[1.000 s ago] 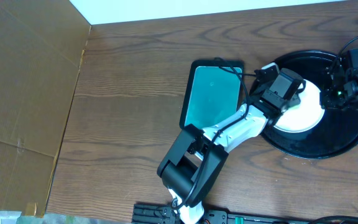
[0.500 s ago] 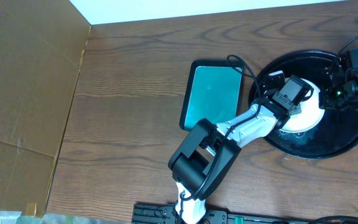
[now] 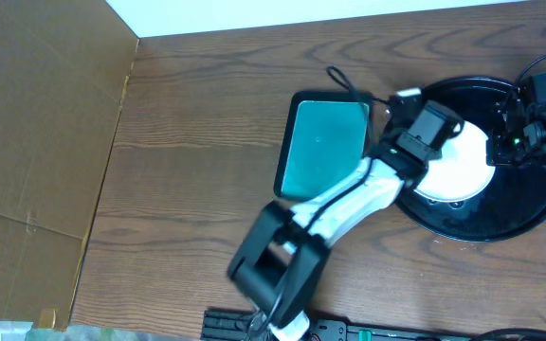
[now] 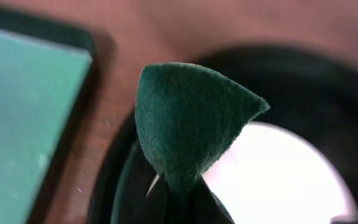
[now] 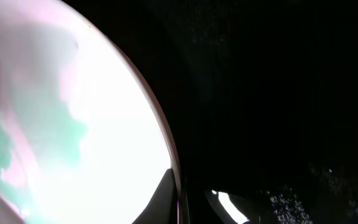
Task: Clean dirty plates on tray and stack at the side
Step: 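Return the sponge with the left gripper onto the teal tray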
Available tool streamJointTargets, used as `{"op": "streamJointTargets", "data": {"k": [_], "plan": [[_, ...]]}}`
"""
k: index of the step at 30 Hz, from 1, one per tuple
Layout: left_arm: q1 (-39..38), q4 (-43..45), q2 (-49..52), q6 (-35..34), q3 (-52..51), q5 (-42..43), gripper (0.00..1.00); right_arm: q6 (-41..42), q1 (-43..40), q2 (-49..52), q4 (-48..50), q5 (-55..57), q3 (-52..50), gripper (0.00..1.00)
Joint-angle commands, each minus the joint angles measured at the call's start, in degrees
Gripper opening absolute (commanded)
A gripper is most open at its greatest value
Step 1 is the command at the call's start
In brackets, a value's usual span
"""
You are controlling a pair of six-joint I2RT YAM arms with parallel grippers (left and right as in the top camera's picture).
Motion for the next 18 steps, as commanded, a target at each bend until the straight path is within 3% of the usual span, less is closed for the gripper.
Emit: {"op": "streamJointTargets", "data": {"k": [1,10,15,18], "plan": [[1.9,-0.5,-5.5,-0.1,-0.1,-2.3,0.07,0.1,0.2,2.0,-2.5,2.7,0.8,0.01],[14.7,-11.1,-8.3,-0.4,-0.4,1.4,0.08,-1.3,0.6,-3.5,-5.6,3.9,4.5,0.01],[21.9,-11.3,-4.2,6.2,-1.3,12.9,0.08,-1.4,1.7,-8.0,-5.7,9.1,4.8,0.01],[24.8,-11.1,-1.2,6.4,-1.3,14.3,0.07,-2.9,2.4,-10.3,-5.8,10.7,4.8,0.01]]}}
